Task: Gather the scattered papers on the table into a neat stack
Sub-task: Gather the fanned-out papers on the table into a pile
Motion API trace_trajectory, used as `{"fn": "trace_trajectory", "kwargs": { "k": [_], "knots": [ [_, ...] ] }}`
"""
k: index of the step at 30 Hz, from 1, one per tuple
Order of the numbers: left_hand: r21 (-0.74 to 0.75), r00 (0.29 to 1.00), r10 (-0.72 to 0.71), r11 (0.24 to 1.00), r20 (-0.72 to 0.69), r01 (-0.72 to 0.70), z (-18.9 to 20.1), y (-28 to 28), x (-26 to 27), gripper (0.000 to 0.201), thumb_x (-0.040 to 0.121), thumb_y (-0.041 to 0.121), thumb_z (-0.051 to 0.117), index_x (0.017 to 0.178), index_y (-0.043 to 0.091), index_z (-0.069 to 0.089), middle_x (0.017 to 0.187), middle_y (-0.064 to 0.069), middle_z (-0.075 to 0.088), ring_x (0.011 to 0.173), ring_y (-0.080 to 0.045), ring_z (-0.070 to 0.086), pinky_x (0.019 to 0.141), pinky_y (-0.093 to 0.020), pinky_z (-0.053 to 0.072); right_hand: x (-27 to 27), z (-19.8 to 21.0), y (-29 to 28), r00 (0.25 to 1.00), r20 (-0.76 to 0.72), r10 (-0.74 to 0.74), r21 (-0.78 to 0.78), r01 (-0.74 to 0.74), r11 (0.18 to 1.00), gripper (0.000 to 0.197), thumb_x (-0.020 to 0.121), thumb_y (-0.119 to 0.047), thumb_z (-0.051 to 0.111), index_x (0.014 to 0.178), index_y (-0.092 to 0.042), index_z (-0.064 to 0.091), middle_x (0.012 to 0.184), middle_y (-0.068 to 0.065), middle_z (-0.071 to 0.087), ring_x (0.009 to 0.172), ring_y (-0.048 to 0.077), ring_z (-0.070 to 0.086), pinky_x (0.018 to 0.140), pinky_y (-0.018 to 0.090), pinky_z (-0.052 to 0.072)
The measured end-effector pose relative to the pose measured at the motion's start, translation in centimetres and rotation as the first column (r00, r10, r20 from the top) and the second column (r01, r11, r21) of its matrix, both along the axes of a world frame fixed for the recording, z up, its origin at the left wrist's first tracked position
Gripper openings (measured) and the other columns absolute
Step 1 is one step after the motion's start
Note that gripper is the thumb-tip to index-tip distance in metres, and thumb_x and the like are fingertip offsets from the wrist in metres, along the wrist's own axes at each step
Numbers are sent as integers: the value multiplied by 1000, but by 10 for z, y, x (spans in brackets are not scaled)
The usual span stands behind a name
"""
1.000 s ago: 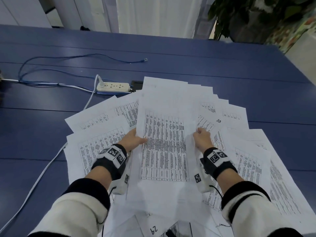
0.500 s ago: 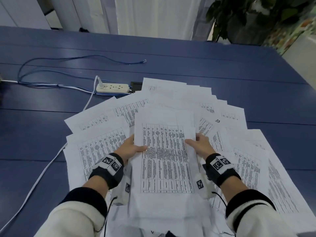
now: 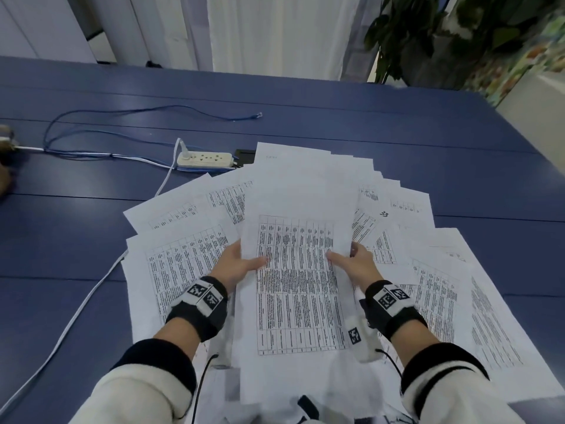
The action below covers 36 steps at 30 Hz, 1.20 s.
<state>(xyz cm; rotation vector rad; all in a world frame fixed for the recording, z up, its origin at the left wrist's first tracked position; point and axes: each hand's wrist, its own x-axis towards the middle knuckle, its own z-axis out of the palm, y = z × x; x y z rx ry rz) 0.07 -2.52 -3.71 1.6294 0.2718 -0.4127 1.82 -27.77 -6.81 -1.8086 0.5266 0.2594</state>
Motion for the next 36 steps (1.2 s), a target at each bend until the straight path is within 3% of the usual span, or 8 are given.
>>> {"fn": "trace_trajectory", "kwargs": {
  "k": [2, 5, 8, 11, 18, 24, 31, 36],
  "knots": [
    [-22, 999, 44, 999, 2, -44, 2, 7, -2, 47, 80, 5, 67, 124, 10, 51, 124, -8, 60, 109, -23, 59, 106, -44, 38, -2, 5, -2, 1000, 2, 13, 81, -13, 997, 82, 64, -35, 82, 131, -6, 45, 128, 8, 56, 110, 22, 59, 96, 35, 47],
    [-34, 993, 105, 994, 46, -104, 7, 9, -5, 42, 81, 6, 67, 120, 4, 53, 121, -14, 62, 107, -28, 60, 99, -42, 45, -7, 22, 1, 992, -4, 129, 235, -124, 964, 45, 78, -16, 72, 118, -7, 56, 119, 15, 64, 101, 25, 63, 96, 42, 48],
    [-16, 972, 120, 993, 202, -119, 22, 2, -3, 42, 84, 8, 65, 123, 5, 53, 116, -6, 62, 98, -18, 61, 90, -30, 46, -7, 44, 6, 983, 130, 131, 190, -154, 970, 21, 83, -7, 66, 102, -15, 59, 116, 12, 64, 101, 22, 62, 99, 41, 45],
    [-45, 898, 190, 981, 396, -188, 53, -7, 0, 30, 86, 8, 63, 115, 12, 55, 107, 3, 63, 92, -3, 62, 89, -20, 49, -2, 78, 12, 934, 354, 42, 91, -79, 993, 39, 78, -23, 74, 110, -11, 56, 117, 7, 63, 110, 23, 59, 99, 38, 45],
    [-180, 701, 303, 953, 646, -245, 125, -19, 10, 34, 82, 11, 68, 104, 24, 45, 97, 22, 54, 82, 28, 51, 76, 6, 38, -1, 158, 23, 707, 700, -99, 154, -15, 988, 20, 81, -7, 69, 90, -22, 59, 91, -9, 67, 82, -4, 65, 78, 13, 52],
    [-155, 714, 295, 954, 635, -257, 129, -14, 7, 77, 72, 16, 77, 136, 17, 34, 139, 7, 42, 127, -6, 42, 112, -26, 29, -5, 163, 18, 704, 709, -23, 109, -78, 991, 36, 74, -6, 75, 96, -26, 54, 93, -12, 66, 80, -8, 66, 77, 12, 53],
    [-220, 662, 322, 947, 677, -236, 134, -9, 12, 54, 69, 6, 79, 107, 26, 46, 106, 8, 61, 94, 0, 63, 79, -15, 52, 3, 165, 18, 738, 675, 0, 126, -115, 985, 43, 70, -9, 79, 106, -18, 56, 99, -7, 68, 89, 2, 67, 80, 19, 55],
    [-103, 774, 170, 985, 610, -135, 118, -10, 17, 56, 74, 10, 75, 121, 13, 46, 110, 4, 62, 99, -4, 62, 86, -23, 54, 4, 139, 22, 817, 577, 20, 154, -133, 979, 33, 71, -7, 77, 93, -23, 60, 94, -4, 67, 88, 8, 65, 82, 26, 52]
  ]
}}
